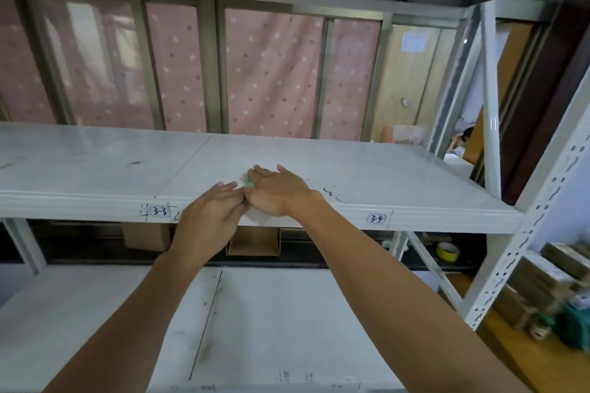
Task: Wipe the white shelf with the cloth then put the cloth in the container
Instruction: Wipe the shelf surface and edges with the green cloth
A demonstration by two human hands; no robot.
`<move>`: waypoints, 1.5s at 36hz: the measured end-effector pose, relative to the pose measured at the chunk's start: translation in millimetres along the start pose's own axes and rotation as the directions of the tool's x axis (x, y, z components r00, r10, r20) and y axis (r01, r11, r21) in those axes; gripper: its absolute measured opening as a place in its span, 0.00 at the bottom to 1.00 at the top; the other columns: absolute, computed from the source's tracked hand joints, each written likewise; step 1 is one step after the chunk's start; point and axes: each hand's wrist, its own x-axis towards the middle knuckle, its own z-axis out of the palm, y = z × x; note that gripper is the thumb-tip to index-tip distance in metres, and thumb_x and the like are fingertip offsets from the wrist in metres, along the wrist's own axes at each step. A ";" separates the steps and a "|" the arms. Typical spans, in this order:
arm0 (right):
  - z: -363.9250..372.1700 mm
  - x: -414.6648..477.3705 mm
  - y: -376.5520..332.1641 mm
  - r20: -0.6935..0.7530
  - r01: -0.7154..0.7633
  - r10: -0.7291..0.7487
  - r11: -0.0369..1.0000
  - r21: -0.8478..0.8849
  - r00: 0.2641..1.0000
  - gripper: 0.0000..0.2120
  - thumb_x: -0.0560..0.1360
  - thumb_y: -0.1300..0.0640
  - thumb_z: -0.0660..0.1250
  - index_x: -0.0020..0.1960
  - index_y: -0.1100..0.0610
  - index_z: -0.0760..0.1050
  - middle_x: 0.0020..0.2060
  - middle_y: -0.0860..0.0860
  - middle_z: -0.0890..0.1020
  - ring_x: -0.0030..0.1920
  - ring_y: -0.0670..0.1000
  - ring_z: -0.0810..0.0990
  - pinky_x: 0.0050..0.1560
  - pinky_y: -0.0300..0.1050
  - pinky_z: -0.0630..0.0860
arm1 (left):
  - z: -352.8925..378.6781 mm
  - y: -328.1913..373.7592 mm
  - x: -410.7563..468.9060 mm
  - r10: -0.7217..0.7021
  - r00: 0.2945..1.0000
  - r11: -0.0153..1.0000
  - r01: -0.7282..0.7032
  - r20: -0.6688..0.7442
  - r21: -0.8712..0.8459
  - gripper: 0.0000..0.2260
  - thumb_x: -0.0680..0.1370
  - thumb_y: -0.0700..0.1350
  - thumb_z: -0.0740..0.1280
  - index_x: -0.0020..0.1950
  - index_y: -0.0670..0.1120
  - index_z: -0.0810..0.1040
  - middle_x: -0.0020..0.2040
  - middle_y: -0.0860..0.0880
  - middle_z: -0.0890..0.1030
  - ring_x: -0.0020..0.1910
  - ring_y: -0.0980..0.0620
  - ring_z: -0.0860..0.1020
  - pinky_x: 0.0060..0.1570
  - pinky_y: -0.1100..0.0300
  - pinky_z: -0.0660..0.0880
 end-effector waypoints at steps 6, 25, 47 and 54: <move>-4.5 -23.1 37.0 0.017 -0.044 0.044 0.999 -0.026 0.999 0.30 0.81 0.43 0.43 0.80 0.53 0.46 0.79 0.48 0.48 0.78 0.44 0.46 0.77 0.49 0.40 | 24.3 31.1 14.8 0.065 0.998 0.998 -0.065 0.007 0.019 0.09 0.81 0.41 0.70 0.60 0.44 0.85 0.59 0.48 0.86 0.66 0.48 0.80 0.75 0.57 0.66; -3.5 50.1 -59.8 -0.231 0.309 -0.233 0.869 0.387 0.945 0.25 0.70 0.48 0.76 0.59 0.53 0.67 0.55 0.54 0.76 0.51 0.54 0.76 0.52 0.52 0.76 | -45.3 -54.7 -30.3 0.028 0.924 0.965 0.074 -0.381 0.251 0.11 0.78 0.45 0.63 0.44 0.41 0.83 0.41 0.47 0.82 0.40 0.46 0.78 0.36 0.54 0.76; -18.4 50.8 -65.4 -0.149 0.329 -0.303 0.922 0.206 0.941 0.10 0.73 0.51 0.71 0.48 0.57 0.76 0.42 0.51 0.81 0.42 0.52 0.76 0.43 0.46 0.73 | -56.8 -74.5 -37.6 0.120 0.950 0.976 -0.059 -0.289 0.212 0.13 0.77 0.49 0.67 0.45 0.44 0.88 0.47 0.48 0.88 0.44 0.47 0.85 0.47 0.60 0.77; -18.2 75.3 -53.3 -0.158 0.351 -0.324 0.917 0.192 0.933 0.07 0.75 0.55 0.70 0.49 0.57 0.76 0.41 0.49 0.79 0.40 0.49 0.73 0.39 0.41 0.68 | -58.7 -73.6 -14.7 -0.038 0.987 0.983 0.065 -0.156 0.171 0.19 0.75 0.56 0.62 0.44 0.46 0.88 0.43 0.48 0.87 0.42 0.44 0.84 0.35 0.50 0.82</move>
